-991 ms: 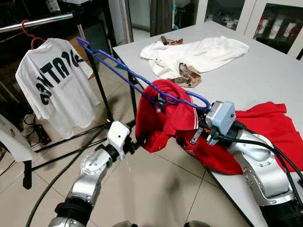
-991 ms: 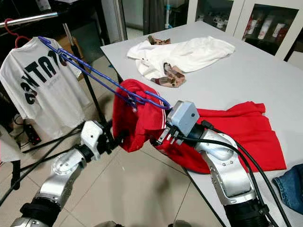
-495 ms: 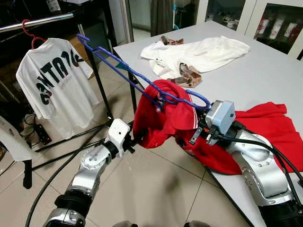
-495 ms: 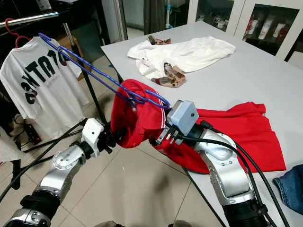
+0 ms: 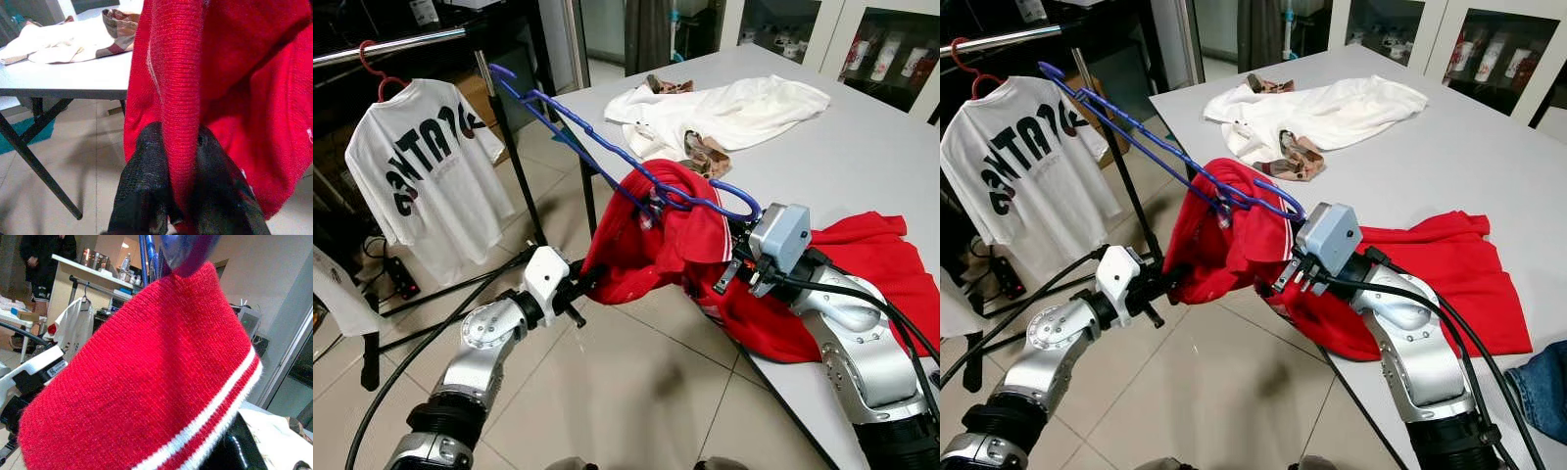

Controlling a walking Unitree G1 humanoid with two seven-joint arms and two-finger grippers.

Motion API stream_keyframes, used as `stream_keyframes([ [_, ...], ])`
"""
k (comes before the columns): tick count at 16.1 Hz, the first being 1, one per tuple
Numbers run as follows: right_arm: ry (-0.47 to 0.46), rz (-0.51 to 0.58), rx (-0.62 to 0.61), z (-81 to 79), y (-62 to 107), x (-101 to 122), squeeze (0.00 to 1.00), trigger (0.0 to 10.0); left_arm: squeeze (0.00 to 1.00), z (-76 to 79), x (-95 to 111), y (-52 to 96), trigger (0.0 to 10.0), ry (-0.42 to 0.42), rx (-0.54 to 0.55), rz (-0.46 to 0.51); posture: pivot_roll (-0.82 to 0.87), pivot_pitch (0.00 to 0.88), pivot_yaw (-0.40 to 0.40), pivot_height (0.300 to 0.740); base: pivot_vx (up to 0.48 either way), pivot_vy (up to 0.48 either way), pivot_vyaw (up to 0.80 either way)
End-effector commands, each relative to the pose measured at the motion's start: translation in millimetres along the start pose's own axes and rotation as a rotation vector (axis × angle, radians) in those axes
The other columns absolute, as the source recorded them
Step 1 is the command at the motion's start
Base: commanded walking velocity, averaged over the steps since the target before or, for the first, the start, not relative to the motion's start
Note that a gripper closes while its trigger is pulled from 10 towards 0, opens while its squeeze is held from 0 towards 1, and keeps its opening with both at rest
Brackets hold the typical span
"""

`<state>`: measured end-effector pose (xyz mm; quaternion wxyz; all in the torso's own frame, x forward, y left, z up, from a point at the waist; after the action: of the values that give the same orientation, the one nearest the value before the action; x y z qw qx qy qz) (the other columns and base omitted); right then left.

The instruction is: Hang hanger

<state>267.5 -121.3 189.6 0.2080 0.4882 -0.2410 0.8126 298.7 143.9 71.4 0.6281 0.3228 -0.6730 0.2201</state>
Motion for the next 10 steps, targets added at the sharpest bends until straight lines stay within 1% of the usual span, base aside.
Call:
stream_keyframes([
  [1,0.016,0.031,-0.007,4.1,-2.7,6,0.00,0.0,0.00,-7.1,4,5.9,0.0,-0.002,0.025,0.019,-0.07,0.000,0.089,0.736,0.000,0.000,0.00],
  [3,0.067,-0.015,0.017,1.6,1.3,-2,0.00,0.0,0.00,-24.6,15,12.8,0.0,0.007,0.070,0.067,-0.07,0.000,0.087,0.736,0.000,0.000,0.00],
  [4,0.075,-0.022,0.024,0.1,2.0,-4,0.00,0.0,0.00,-30.9,21,15.9,0.0,0.004,0.077,0.090,-0.07,0.000,0.087,0.736,0.000,0.000,0.00],
  [5,0.077,-0.021,0.028,-0.9,2.5,-5,0.00,0.0,0.00,-40.0,32,20.4,0.0,-0.003,0.089,0.125,-0.07,0.000,0.087,0.736,0.000,0.000,0.00],
  [7,0.105,-0.033,0.053,-3.5,3.6,-6,0.00,0.0,0.00,-54.3,47,26.6,0.0,0.004,0.125,0.185,-0.07,0.000,0.085,0.736,0.000,0.000,0.00],
  [8,0.126,-0.042,0.071,-5.3,4.3,-8,0.00,0.0,0.00,-64.9,59,31.4,0.0,0.013,0.149,0.229,-0.07,0.000,0.085,0.736,0.000,0.000,0.00],
  [10,0.177,-0.049,0.096,-6.5,4.1,-8,0.00,0.0,0.00,-76.1,83,38.6,0.0,0.023,0.138,0.311,-0.07,0.000,0.086,0.736,0.000,0.000,0.00],
])
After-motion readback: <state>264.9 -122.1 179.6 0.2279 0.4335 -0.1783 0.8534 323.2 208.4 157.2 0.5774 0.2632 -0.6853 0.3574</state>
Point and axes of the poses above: a point about 5 cm out from each wrist's last joint towards the gripper, its own y axis pointing back from the gripper into the wrist, its own x axis along the axis of the wrist's last joint, z = x × y, the point moved 1 cm from there along -y, pointing out of the wrist towards the gripper, and after that the axes turned 3 degrees about y, right-handed, at the moved point
